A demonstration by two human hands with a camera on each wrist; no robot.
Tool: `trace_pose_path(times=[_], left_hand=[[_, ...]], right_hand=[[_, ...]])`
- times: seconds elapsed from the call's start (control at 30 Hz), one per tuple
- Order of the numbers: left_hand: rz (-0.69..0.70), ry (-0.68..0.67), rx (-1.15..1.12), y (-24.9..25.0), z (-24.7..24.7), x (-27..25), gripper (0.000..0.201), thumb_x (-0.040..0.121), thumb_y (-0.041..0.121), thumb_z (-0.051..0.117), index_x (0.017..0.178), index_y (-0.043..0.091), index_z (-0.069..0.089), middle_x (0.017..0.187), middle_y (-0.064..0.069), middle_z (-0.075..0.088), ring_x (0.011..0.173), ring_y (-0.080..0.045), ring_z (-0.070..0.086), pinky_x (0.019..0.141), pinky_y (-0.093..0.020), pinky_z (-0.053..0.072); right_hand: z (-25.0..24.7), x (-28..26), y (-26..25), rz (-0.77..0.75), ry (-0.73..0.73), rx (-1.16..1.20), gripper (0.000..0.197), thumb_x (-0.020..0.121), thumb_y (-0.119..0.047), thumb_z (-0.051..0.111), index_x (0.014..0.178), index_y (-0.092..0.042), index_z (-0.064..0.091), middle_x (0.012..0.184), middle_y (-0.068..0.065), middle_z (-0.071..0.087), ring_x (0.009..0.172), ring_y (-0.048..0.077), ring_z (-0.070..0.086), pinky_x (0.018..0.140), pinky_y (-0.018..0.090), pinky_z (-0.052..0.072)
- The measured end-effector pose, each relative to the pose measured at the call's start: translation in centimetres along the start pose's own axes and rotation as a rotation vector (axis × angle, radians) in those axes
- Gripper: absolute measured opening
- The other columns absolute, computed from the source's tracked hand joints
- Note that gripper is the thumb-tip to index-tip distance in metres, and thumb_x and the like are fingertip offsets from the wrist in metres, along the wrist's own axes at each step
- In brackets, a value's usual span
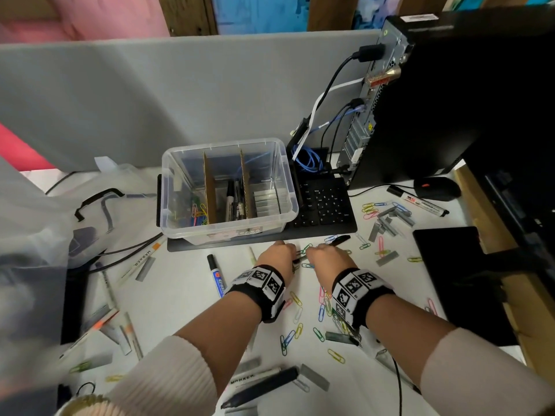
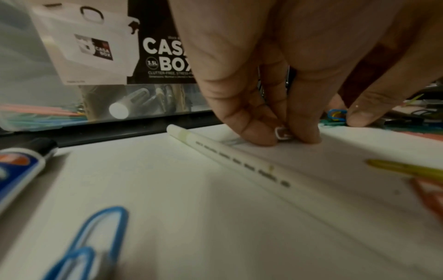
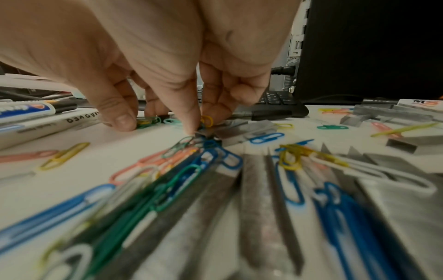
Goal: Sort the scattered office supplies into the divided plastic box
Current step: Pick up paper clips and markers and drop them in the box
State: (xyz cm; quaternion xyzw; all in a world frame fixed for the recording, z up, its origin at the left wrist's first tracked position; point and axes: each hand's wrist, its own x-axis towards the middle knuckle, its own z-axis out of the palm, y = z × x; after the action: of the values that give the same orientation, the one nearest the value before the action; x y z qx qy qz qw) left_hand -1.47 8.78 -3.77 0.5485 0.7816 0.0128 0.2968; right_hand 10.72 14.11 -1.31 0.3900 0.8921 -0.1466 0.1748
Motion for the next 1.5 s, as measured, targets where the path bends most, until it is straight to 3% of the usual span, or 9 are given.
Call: trace_pose_path(times=[0.1, 0.5, 0.7, 0.9, 1.07, 1.13, 1.27, 1.33, 1.5], left_hand=[[0.011, -0.035, 0.055, 0.2, -0.2, 0.1, 0.028, 0.084, 0.006, 0.060, 0.112, 0.011, 0.060, 0.118, -0.011, 0.053, 0.106, -0.030, 0.058, 0.091, -0.034, 0.047], [0.069, -0.135, 0.190, 1.3, -0.6, -0.4, 0.033, 0.094, 0.006, 0.042, 0.126, 0.006, 0.052, 0.125, -0.016, 0.053, 0.116, -0.033, 0.054, 0.094, -0.037, 0.044], [0.105, -0.118, 0.079, 0.5, -1.8, -2.9, 0.027, 0.085, -0.001, 0.047, 0.110, 0.009, 0.054, 0.114, -0.014, 0.058, 0.105, -0.032, 0.057, 0.086, -0.036, 0.046], [0.195, 0.123, -0.329, -2.1, -5.3, -7.9, 0.020, 0.086, 0.002, 0.055, 0.079, 0.020, 0.049, 0.075, 0.005, 0.054, 0.072, -0.015, 0.052, 0.066, -0.024, 0.041], [0.324, 0.357, -0.581, -4.9, -11.9, -11.1, 0.018, 0.085, 0.003, 0.065, 0.076, 0.012, 0.052, 0.070, 0.008, 0.054, 0.066, -0.016, 0.056, 0.067, -0.029, 0.049], [0.264, 0.490, -0.613, -7.0, -13.8, -10.6, 0.020, 0.084, 0.001, 0.066, 0.076, 0.015, 0.053, 0.067, 0.012, 0.057, 0.064, -0.010, 0.055, 0.068, -0.032, 0.049], [0.002, 0.689, -0.543, -10.7, -16.3, -7.8, 0.029, 0.082, 0.003, 0.066, 0.071, 0.021, 0.047, 0.061, 0.004, 0.056, 0.060, -0.021, 0.052, 0.064, -0.033, 0.049], [-0.090, 0.692, -0.469, -11.4, -17.2, -6.6, 0.032, 0.082, 0.003, 0.066, 0.068, 0.021, 0.044, 0.060, 0.004, 0.053, 0.057, -0.021, 0.050, 0.058, -0.026, 0.043], [-0.181, 0.579, -0.361, -12.2, -18.1, -5.2, 0.015, 0.080, 0.011, 0.072, 0.078, 0.018, 0.059, 0.073, 0.002, 0.061, 0.071, -0.018, 0.058, 0.070, -0.027, 0.046]], right_hand=[[0.1, 0.0, -0.2, 0.005, -0.006, -0.004, 0.033, 0.084, 0.006, 0.038, 0.110, -0.009, 0.053, 0.109, 0.013, 0.057, 0.102, 0.031, 0.058, 0.078, 0.034, 0.046], [-0.2, -0.5, -0.9, -0.020, -0.044, -0.053, 0.036, 0.090, 0.000, 0.040, 0.122, -0.012, 0.053, 0.116, 0.013, 0.058, 0.109, 0.030, 0.057, 0.088, 0.035, 0.046], [-0.4, -1.1, -0.1, 0.023, -0.040, 0.124, 0.015, 0.089, -0.007, 0.051, 0.099, -0.016, 0.058, 0.100, 0.007, 0.060, 0.097, 0.027, 0.059, 0.075, 0.027, 0.044], [-3.8, -3.4, -0.6, -0.107, 0.155, 0.536, 0.007, 0.084, -0.012, 0.065, 0.088, -0.017, 0.065, 0.081, -0.002, 0.061, 0.080, 0.016, 0.059, 0.070, 0.022, 0.047], [-9.1, -3.1, -5.4, -0.319, 0.302, 0.772, 0.016, 0.078, -0.005, 0.071, 0.080, -0.019, 0.063, 0.069, -0.008, 0.056, 0.061, 0.001, 0.049, 0.063, 0.010, 0.041], [-10.4, -1.8, -8.0, -0.346, 0.303, 0.835, 0.019, 0.077, -0.006, 0.072, 0.078, -0.021, 0.061, 0.069, -0.008, 0.055, 0.062, 0.001, 0.048, 0.065, 0.014, 0.044], [-11.6, 1.5, -13.0, -0.291, 0.275, 0.806, 0.014, 0.077, -0.011, 0.074, 0.076, -0.020, 0.063, 0.067, -0.010, 0.055, 0.066, 0.009, 0.053, 0.071, 0.024, 0.048], [-12.0, 2.8, -14.9, -0.237, 0.268, 0.759, 0.013, 0.075, -0.014, 0.075, 0.073, -0.021, 0.064, 0.067, -0.010, 0.057, 0.073, 0.013, 0.059, 0.074, 0.026, 0.050], [-12.5, 4.6, -16.8, -0.141, 0.177, 0.639, 0.005, 0.079, -0.018, 0.075, 0.082, -0.018, 0.072, 0.091, -0.001, 0.070, 0.091, 0.017, 0.064, 0.084, 0.027, 0.052]])
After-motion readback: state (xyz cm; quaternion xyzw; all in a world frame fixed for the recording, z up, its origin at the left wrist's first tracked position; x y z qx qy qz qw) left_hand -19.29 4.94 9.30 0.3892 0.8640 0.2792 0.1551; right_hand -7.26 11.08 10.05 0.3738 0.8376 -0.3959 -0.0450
